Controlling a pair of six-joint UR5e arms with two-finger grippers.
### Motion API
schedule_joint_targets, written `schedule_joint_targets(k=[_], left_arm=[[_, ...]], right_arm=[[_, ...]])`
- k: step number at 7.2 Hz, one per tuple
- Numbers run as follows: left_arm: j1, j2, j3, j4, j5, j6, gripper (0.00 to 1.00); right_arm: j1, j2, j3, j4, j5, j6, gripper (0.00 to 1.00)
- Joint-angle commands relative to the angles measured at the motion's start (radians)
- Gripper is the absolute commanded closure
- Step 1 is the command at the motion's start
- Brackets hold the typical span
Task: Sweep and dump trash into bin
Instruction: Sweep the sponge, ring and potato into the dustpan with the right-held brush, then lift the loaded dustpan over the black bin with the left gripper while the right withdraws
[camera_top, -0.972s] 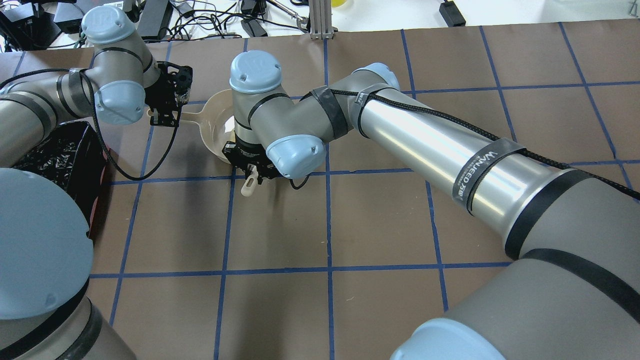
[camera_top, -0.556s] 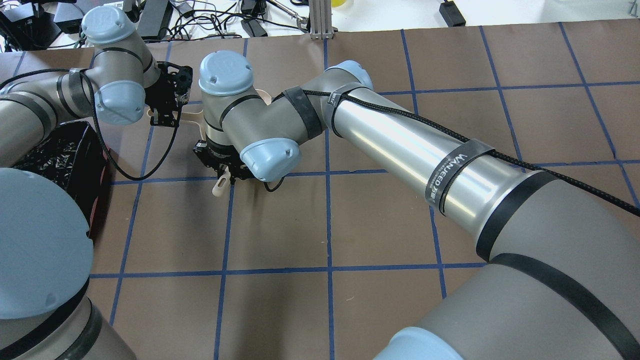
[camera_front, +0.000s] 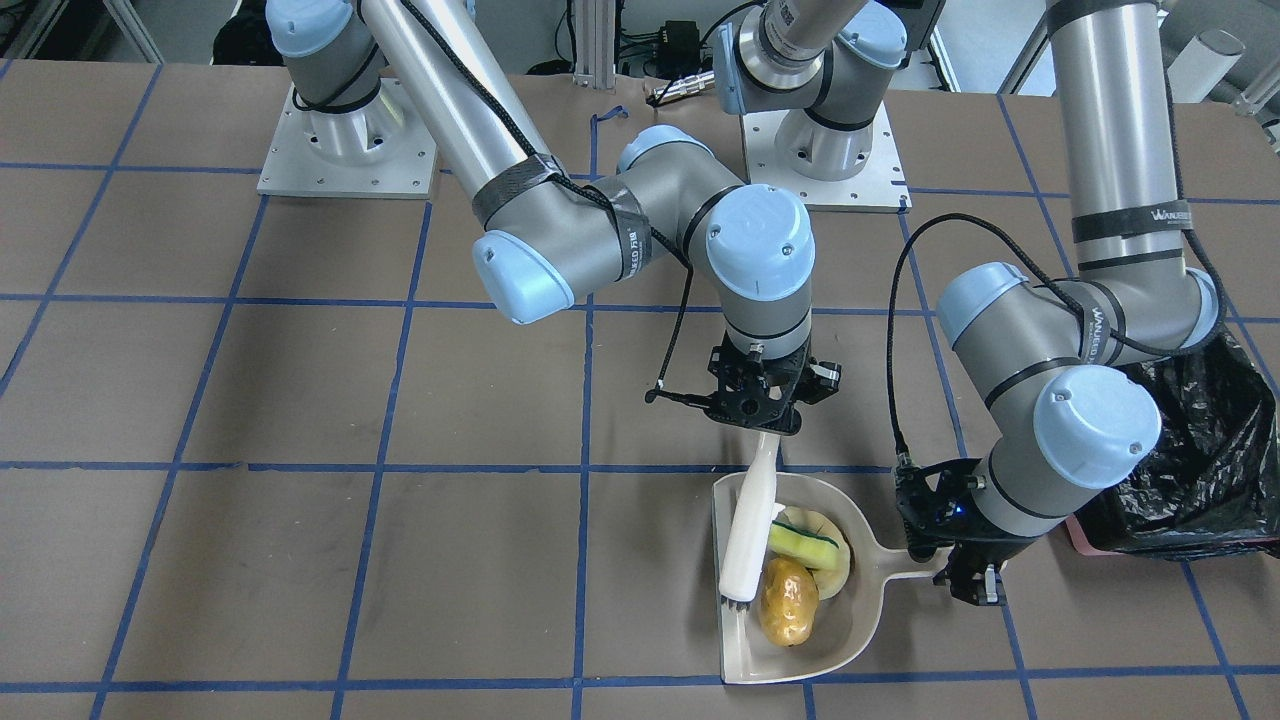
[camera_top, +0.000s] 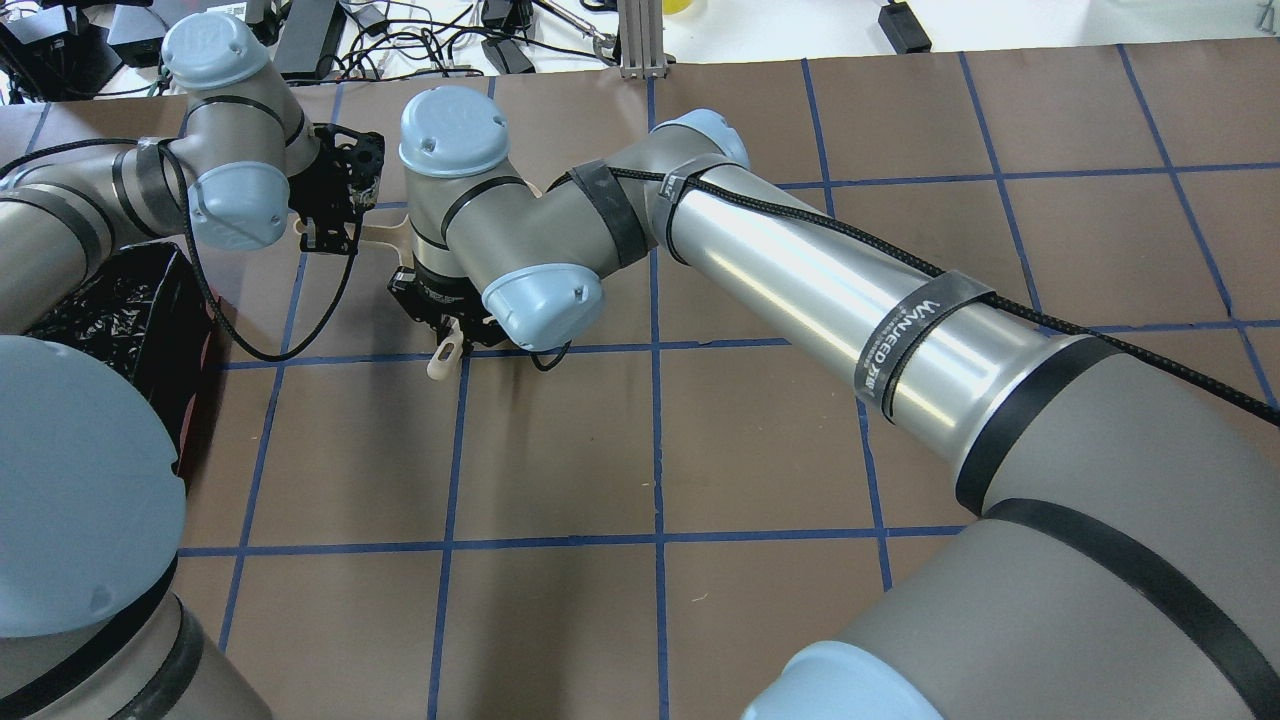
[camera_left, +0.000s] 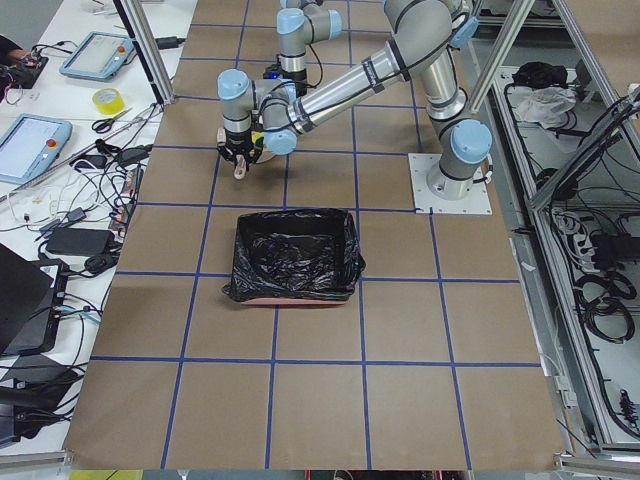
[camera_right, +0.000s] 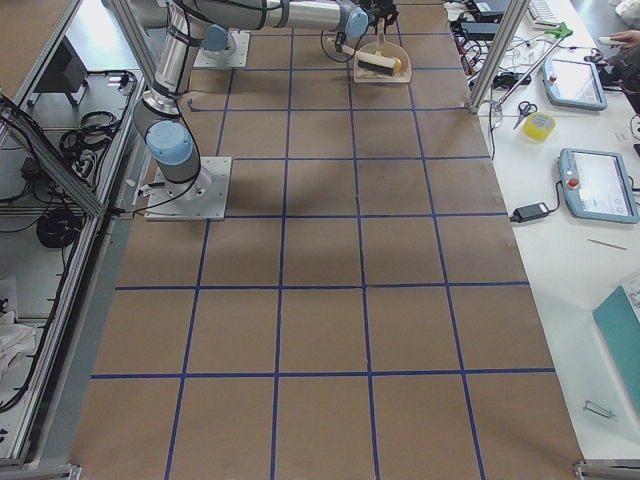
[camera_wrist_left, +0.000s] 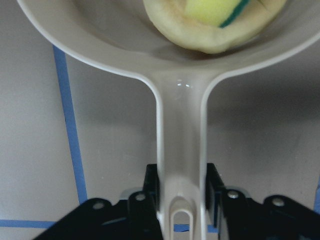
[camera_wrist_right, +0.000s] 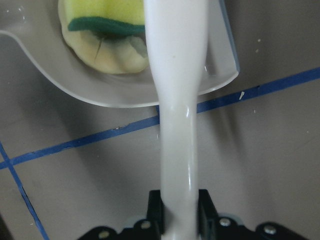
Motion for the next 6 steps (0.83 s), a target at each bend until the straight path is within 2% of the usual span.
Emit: schedule_joint_targets(k=[1,2,3,4,6], left_arm=[[0.010,0.000,-0.001,0.002,-0.013,0.000,1.00],[0.016,0.000,-0.001,0.000,-0.047,0.008,1.00],[0.022,0.003,0.001,0.000,-0.053,0.009,1.00],[0.045,0.005,-0.001,-0.001,-0.105,0.017,1.00],[0.108,0.038,-0.002,-0.050,-0.183,0.020,1.00]], right_arm=[[-0.029,-0.005,0.021,0.005,-0.052,-0.027,1.00],[-0.053,-0.016,0.042,0.008,-0.054,-0.031,1.00],[-0.087,-0.046,0.068,0.046,-0.056,-0.095,1.00],[-0.136,-0.106,0.096,0.106,-0.074,-0.169,1.00],[-0.287,-0.271,0.153,0.311,-0.080,-0.401,1.00]])
